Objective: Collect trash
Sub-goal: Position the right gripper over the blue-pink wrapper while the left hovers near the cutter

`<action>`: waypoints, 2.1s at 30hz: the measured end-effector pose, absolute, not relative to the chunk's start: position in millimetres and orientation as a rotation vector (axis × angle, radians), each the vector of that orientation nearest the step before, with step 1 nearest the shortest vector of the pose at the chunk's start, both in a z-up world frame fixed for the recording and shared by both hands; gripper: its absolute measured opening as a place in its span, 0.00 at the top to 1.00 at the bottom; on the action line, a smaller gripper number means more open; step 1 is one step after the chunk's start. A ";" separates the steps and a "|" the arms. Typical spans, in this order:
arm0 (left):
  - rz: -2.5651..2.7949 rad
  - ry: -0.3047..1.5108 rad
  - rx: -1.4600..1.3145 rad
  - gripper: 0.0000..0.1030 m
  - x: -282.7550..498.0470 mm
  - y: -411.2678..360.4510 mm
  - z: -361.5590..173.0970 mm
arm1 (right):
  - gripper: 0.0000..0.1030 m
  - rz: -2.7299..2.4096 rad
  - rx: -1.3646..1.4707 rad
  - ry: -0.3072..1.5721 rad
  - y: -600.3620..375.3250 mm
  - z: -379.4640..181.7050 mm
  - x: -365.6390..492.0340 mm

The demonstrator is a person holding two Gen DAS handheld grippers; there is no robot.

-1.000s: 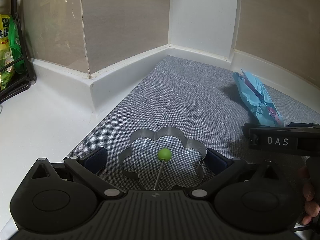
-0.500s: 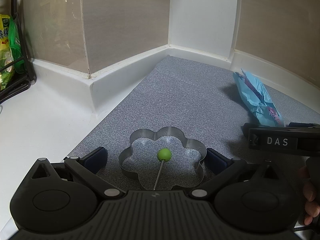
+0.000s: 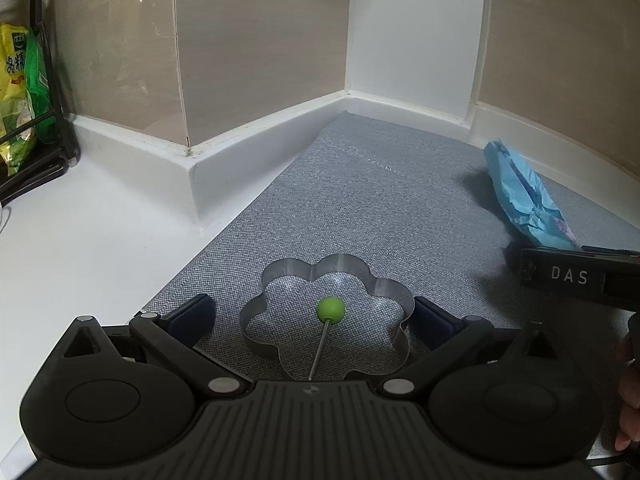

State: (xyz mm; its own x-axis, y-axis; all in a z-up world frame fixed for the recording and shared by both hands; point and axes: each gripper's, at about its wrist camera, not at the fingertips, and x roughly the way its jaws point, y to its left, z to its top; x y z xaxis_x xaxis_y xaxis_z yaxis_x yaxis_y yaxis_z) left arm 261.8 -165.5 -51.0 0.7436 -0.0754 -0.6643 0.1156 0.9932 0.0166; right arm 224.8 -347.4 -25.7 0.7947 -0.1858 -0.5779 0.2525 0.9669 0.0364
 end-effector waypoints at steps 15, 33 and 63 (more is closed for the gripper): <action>-0.104 0.725 0.058 0.00 261.3 -165.3 -51.2 | 0.00 -0.210 0.103 0.641 -344.9 -27.6 231.4; -0.106 0.725 0.055 0.00 260.8 -165.5 -51.4 | 0.00 -0.212 0.101 0.642 -343.0 -26.8 231.5; -0.106 0.726 0.055 0.00 260.8 -165.3 -51.5 | 0.00 -0.215 0.101 0.642 -342.4 -27.8 231.9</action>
